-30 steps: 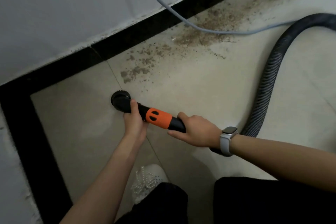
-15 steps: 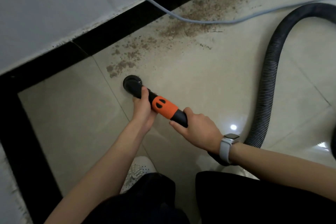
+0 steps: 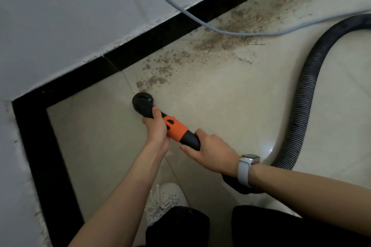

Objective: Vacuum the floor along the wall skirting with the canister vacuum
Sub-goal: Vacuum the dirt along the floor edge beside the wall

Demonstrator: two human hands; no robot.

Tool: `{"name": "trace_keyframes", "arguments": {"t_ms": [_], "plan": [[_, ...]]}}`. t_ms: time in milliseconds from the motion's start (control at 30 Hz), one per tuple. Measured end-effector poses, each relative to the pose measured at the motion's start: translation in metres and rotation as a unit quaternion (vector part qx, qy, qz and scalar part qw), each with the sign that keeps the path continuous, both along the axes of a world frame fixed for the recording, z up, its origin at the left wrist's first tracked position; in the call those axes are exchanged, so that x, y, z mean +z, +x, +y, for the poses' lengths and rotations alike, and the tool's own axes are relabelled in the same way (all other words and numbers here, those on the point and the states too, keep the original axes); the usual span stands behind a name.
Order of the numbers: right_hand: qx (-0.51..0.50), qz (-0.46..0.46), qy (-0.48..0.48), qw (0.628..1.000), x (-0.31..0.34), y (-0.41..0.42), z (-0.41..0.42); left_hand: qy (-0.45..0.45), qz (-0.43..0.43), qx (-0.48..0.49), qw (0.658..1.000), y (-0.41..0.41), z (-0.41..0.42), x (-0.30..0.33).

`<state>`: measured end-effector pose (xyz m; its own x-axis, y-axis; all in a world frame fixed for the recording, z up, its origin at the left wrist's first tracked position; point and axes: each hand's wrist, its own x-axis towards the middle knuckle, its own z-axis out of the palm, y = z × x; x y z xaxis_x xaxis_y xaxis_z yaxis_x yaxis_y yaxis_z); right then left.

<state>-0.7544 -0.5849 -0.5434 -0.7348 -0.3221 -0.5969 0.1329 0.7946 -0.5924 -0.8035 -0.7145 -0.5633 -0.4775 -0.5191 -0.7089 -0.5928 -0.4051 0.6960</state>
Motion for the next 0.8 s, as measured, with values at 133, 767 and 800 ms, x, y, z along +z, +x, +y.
{"name": "trace_keyframes", "arguments": {"t_ms": [133,767,800], "plan": [[-0.041,-0.001,0.017,0.999,-0.005,0.005,0.026,0.03,0.015,-0.031,0.999,-0.025,0.013,-0.004],[-0.031,0.004,-0.007,0.999,-0.011,-0.012,0.012,0.1,0.035,0.02,0.994,-0.027,0.007,-0.007],[-0.05,0.011,0.002,0.999,-0.011,-0.012,0.016,0.109,0.032,-0.003,0.993,-0.032,0.012,-0.006]]}}
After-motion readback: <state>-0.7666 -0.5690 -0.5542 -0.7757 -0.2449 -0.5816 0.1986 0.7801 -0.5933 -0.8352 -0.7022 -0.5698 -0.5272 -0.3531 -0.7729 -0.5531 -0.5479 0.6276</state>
